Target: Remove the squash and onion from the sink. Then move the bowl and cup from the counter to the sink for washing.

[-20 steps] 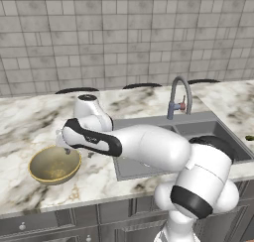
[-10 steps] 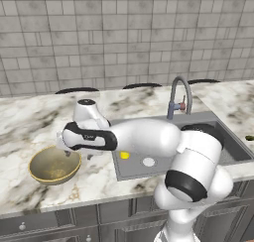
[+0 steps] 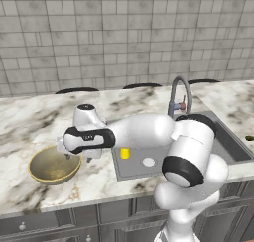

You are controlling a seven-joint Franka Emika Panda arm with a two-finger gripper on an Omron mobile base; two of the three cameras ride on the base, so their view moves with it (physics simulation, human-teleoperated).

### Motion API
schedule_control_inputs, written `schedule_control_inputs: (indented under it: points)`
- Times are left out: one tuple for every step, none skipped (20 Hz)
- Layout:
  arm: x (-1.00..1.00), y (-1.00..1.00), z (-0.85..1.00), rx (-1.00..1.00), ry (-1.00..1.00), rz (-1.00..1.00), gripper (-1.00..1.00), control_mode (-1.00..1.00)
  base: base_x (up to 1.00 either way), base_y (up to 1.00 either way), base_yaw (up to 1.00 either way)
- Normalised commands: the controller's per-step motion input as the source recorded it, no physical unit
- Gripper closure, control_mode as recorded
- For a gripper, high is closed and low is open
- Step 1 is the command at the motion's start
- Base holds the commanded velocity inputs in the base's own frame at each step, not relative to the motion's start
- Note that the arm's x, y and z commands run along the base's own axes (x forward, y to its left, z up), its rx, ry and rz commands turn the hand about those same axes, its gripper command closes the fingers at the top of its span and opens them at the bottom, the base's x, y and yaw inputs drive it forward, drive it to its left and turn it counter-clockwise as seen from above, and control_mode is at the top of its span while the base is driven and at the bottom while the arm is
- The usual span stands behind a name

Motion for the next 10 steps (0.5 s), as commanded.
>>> schedule_control_inputs:
  points:
    - [0.09,0.06,-0.25,0.0,0.0,0.02,-1.0,-1.0,0.0,0.0,0.0]
    - [0.08,0.06,-0.24,0.0,0.0,0.02,-1.0,-1.0,0.0,0.0,0.0]
    - [0.08,0.05,-0.23,0.0,0.0,0.02,-1.0,-1.0,0.0,0.0,0.0]
    - [0.09,0.06,-0.24,0.0,0.0,0.02,-1.0,-1.0,0.0,0.0,0.0]
    - [0.09,0.06,-0.22,0.0,0.0,0.02,-1.0,-1.0,0.0,0.0,0.0]
    - [0.1,0.06,-0.22,0.0,0.0,0.02,-1.0,-1.0,0.0,0.0,0.0]
    - [0.09,0.06,-0.2,0.0,0.0,0.02,-1.0,-1.0,0.0,0.0,0.0]
    - [0.09,0.06,-0.2,0.0,0.0,0.02,-1.0,-1.0,0.0,0.0,0.0]
    - [0.09,0.04,-0.16,0.0,0.0,0.02,-1.0,-1.0,0.0,0.0,0.0]
    - [0.09,0.03,-0.15,0.0,0.0,0.02,-1.0,-1.0,0.0,0.0,0.0]
